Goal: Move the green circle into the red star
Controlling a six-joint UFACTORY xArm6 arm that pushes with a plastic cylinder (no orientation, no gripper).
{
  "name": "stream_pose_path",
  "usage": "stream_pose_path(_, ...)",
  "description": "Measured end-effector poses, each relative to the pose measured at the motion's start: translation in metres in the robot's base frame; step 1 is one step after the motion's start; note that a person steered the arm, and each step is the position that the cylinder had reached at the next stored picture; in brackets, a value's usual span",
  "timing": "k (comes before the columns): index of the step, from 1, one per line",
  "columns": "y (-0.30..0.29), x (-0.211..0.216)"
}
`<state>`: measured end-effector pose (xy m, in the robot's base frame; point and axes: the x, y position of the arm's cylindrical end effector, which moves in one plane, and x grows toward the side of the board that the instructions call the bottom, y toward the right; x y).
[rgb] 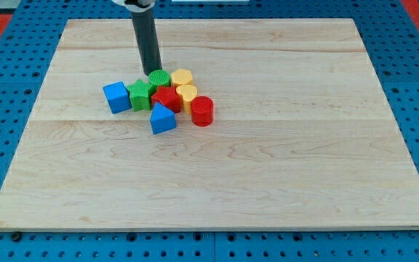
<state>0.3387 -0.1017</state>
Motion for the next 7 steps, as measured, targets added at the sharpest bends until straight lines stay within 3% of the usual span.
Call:
stream_pose_path(2, -0.102, -0.032)
stream_pose_path(3, -0.158, -0.006)
stream_pose_path(7, -0.168, 0.078)
